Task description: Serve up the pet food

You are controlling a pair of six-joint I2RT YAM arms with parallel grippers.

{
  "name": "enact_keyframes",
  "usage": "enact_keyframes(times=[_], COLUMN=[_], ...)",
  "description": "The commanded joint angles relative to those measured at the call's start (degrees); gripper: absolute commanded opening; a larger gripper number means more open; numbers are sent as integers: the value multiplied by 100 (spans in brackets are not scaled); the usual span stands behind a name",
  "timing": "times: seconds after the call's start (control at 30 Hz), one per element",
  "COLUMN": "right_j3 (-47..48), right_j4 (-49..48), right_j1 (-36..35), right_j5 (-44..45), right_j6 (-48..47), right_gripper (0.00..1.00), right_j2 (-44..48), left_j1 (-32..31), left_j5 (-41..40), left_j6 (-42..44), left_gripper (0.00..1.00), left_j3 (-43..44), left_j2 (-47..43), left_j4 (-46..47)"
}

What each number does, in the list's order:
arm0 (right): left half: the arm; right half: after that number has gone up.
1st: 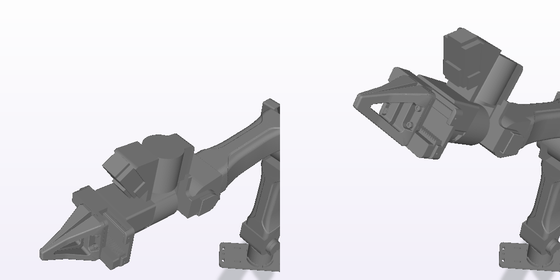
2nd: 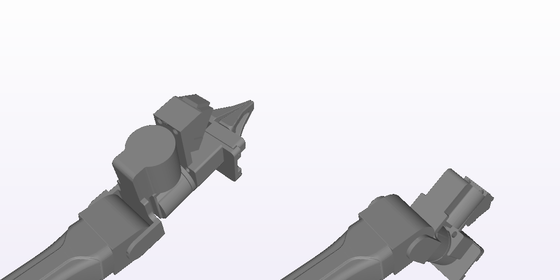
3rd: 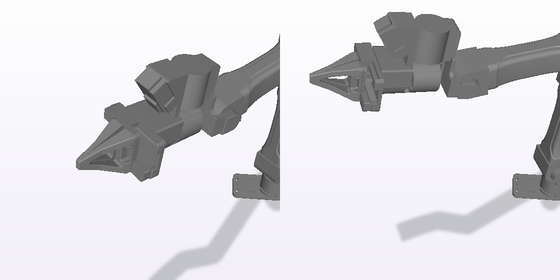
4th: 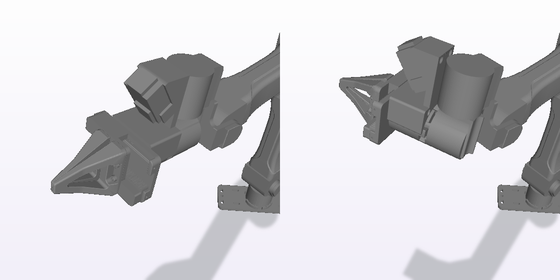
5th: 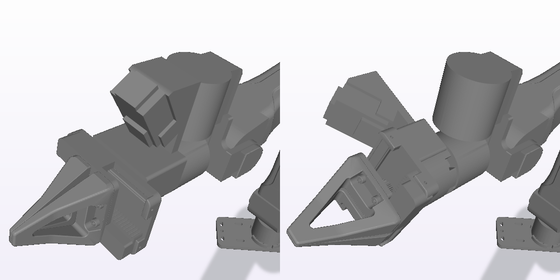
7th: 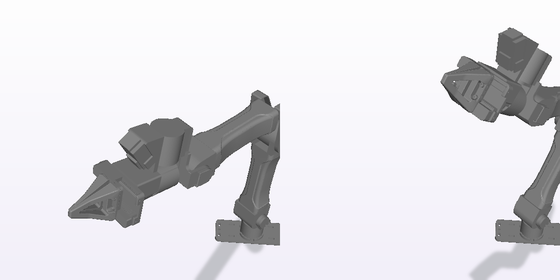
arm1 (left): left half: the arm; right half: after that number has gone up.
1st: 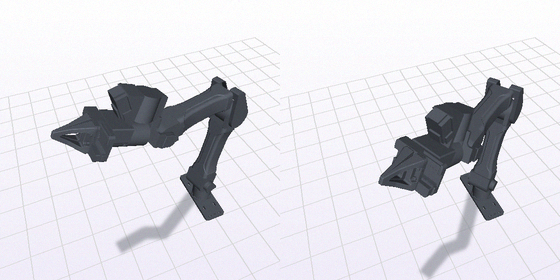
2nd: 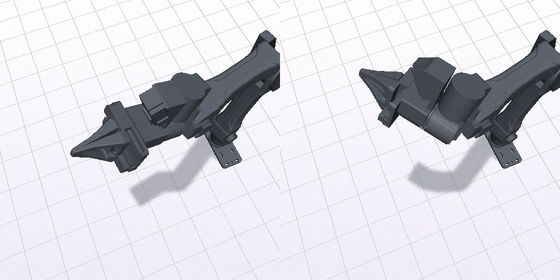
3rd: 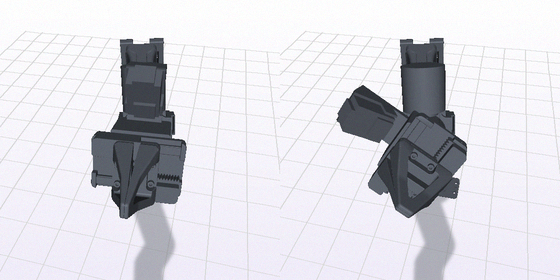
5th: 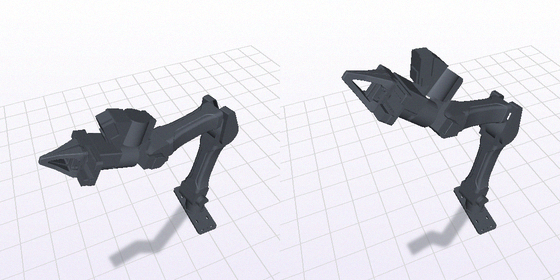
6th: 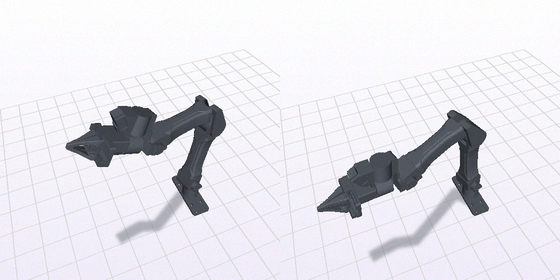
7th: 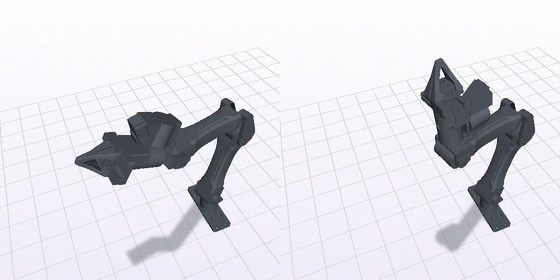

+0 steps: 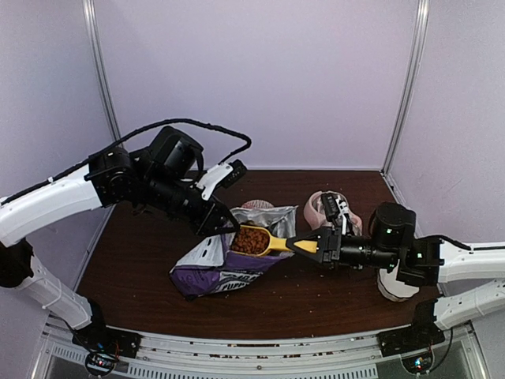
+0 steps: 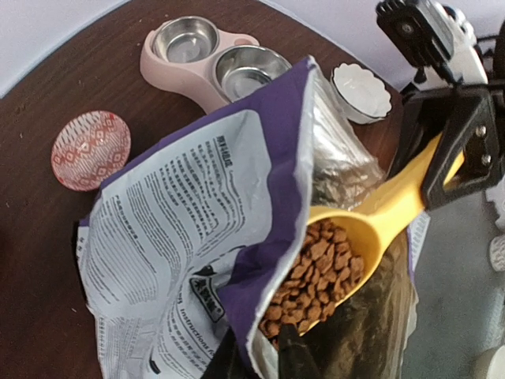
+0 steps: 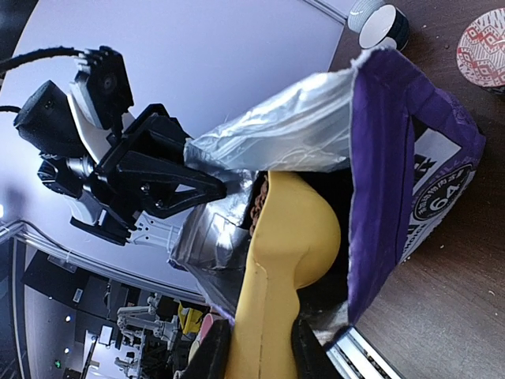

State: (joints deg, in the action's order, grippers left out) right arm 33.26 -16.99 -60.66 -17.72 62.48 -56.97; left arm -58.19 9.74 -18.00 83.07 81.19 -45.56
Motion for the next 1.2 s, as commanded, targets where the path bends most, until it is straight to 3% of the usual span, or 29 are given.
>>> enact_keyframes(times=[0.0, 0.13, 0.4, 1.17], right_j3=[-134, -370, -542, -283], right_j4=[-486, -443, -282, -516], right_j1=[117, 221, 368, 565], right_j5=[332, 419, 532, 348], right_j6=[102, 262, 595, 1589], right_gripper=[13, 13, 13, 13], right_j2=[367, 646, 1128, 1354], left_j1=[1, 7, 5, 5], left_j5=[-443, -647, -923, -835], left_j6=[88, 69, 29, -112], left_gripper=[10, 0, 0, 0], left_j3=[-28, -131, -229, -112], left_j2=[-163, -292, -440, -181], left_j4=[86, 171, 312, 602])
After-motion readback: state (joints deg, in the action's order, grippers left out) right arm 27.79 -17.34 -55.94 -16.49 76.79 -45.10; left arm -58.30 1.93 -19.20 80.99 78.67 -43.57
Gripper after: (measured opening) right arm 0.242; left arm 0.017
